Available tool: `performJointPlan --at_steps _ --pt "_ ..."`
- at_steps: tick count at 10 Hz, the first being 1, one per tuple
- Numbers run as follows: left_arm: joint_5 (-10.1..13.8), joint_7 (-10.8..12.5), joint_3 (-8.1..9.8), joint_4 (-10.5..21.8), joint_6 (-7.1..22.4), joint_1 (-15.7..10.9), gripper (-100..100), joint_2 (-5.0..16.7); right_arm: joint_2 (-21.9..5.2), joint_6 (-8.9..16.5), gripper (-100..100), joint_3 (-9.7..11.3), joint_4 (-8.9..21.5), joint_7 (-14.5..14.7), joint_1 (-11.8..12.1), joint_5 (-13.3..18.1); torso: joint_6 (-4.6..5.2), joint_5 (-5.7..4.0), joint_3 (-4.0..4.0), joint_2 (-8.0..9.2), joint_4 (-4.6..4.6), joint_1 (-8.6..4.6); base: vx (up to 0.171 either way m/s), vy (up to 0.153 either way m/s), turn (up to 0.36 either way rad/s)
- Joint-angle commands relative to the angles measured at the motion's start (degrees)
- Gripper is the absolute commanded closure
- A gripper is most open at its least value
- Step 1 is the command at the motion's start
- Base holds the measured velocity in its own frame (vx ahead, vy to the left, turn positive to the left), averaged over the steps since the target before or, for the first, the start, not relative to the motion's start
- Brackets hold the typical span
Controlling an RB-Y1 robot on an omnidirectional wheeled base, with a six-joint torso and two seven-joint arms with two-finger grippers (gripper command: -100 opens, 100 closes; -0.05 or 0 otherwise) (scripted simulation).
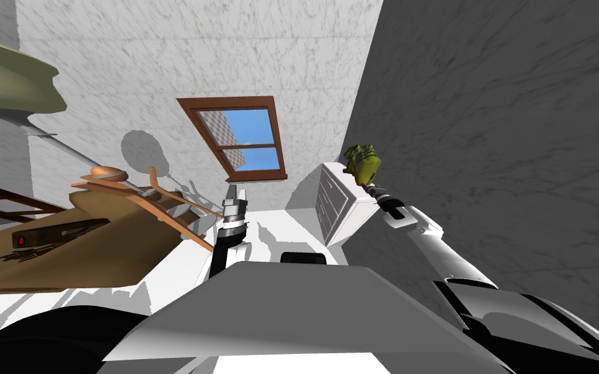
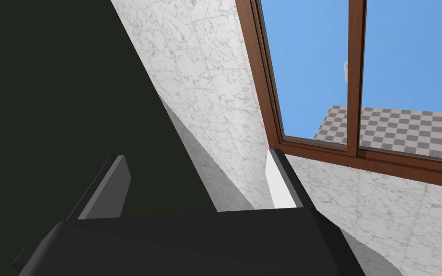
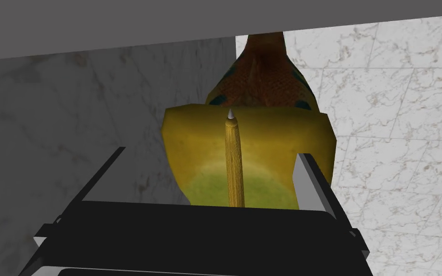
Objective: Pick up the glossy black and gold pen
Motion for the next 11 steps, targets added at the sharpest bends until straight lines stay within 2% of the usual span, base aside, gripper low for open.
performJointPlan --at_steps 1,3,5,6,7,8,10,11 --pt "0.0 0.0 0.0 0.0 0.0 0.0 0 0.0 0.19 -0.48 -100 2.86 2.86 1.82 -2.86 -0.67 0.0 0.0 0.0 0.0 0.0 0.0 -0.099 0.004 0.0" --pt "0.0 0.0 0.0 0.0 0.0 -0.01 0 0.0 0.19 -0.48 -100 3.68 4.38 1.82 -5.05 -0.67 0.01 -0.01 0.14 0.26 0.05 -0.03 -0.088 -0.001 0.0" --pt "0.0 0.0 0.0 0.0 0.0 0.0 0 0.0 0.19 -0.48 -100 3.68 7.77 1.82 -8.65 -0.67 0.0 -0.01 -0.02 -0.04 -0.01 -0.04 -0.003 -0.002 0.002" --pt "0.0 0.0 0.0 0.0 0.0 0.0 0 0.0 0.19 -0.48 -100 3.68 8.54 1.82 -8.91 -0.67 0.0 -0.01 -0.08 -0.14 -0.03 -0.05 0.012 -0.001 0.001" --pt "0.0 0.0 0.0 0.0 0.0 0.01 0 0.0 0.07 -1.1 -100 6.54 10.85 3.48 -11.38 -1.43 0.01 -0.02 -0.1 -0.17 -0.04 -0.05 -0.111 -0.006 -0.001" --pt "0.0 0.0 0.0 0.0 0.0 -0.01 0 0.0 0.07 -1.1 -100 7.28 11.82 3.48 -12.91 -1.43 0.0 -0.02 0.06 0.15 0.01 -0.06 -0.134 -0.003 0.005" --pt "0.0 0.0 0.0 0.0 0.0 0.0 0 0.0 0.07 -1.1 -100 7.28 15.71 3.48 -16.54 -1.43 0.01 -0.01 0.08 0.13 0.03 -0.03 -0.031 0.002 -0.002" --pt "0.0 0.0 0.0 0.0 0.0 0.0 0 0.0 0.07 -1.1 -100 7.28 16.23 3.48 -16.81 -1.43 0.01 0.0 -0.02 -0.05 -0.01 -0.03 0.015 0.001 0.001"
